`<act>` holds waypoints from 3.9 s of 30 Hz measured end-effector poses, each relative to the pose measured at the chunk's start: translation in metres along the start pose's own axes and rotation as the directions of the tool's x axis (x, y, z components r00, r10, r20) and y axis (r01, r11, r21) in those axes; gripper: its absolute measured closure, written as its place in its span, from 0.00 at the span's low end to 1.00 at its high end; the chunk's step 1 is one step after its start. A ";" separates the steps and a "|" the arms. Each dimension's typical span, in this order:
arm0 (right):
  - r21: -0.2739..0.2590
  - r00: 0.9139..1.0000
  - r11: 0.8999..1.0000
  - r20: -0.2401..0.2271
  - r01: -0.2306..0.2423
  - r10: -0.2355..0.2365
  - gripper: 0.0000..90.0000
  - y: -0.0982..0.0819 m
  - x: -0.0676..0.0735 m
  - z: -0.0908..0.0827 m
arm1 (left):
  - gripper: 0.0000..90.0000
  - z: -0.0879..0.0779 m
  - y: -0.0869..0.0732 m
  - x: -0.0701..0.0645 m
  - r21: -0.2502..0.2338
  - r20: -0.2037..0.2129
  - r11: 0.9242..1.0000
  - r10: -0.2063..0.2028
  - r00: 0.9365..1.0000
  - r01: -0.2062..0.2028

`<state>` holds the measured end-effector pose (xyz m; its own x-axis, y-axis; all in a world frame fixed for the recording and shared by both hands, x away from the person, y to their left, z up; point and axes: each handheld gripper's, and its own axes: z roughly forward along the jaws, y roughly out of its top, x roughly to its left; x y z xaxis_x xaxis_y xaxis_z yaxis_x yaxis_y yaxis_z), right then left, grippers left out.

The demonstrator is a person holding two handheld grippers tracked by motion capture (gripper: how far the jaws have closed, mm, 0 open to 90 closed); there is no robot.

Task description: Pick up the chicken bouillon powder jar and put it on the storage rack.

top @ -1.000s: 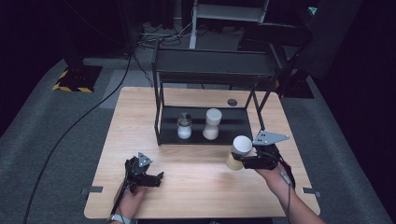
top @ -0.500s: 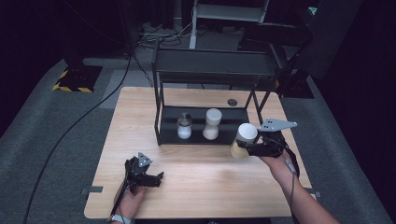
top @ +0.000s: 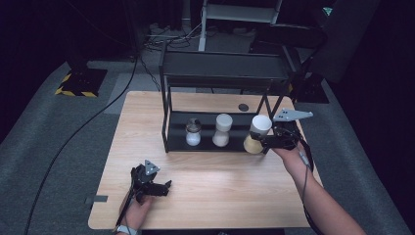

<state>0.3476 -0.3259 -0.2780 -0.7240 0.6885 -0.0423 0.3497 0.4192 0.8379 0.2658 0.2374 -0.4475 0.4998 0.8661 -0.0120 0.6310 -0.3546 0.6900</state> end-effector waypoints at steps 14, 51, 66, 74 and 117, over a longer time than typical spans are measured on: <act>0.015 0.999 0.999 0.024 -0.036 0.036 0.38 0.004 -0.023 0.033 | 0.00 0.000 0.000 0.000 0.000 0.000 1.000 0.000 1.000 0.000; 0.161 0.993 0.983 0.090 -0.090 0.076 0.38 0.001 -0.025 0.110 | 0.00 0.000 0.000 0.000 -0.001 0.000 1.000 0.000 1.000 0.000; 0.163 0.991 0.980 0.088 -0.112 0.099 0.38 -0.008 -0.030 0.117 | 0.00 0.000 0.000 0.000 -0.001 0.000 1.000 0.000 1.000 0.000; 0.158 0.992 0.982 0.084 -0.102 0.089 0.38 -0.011 -0.031 0.117 | 0.00 0.000 0.000 0.000 -0.001 0.000 1.000 0.000 1.000 0.000; 0.005 1.000 1.000 0.030 -0.001 0.001 0.12 -0.042 -0.001 0.012 | 0.00 0.000 0.000 0.000 -0.001 -0.002 1.000 -0.001 1.000 0.001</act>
<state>0.3407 -0.3374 -0.3195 -0.7054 0.7064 -0.0584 0.3531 0.4216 0.8352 0.2654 0.2371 -0.4476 0.4982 0.8670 -0.0116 0.6311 -0.3533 0.6906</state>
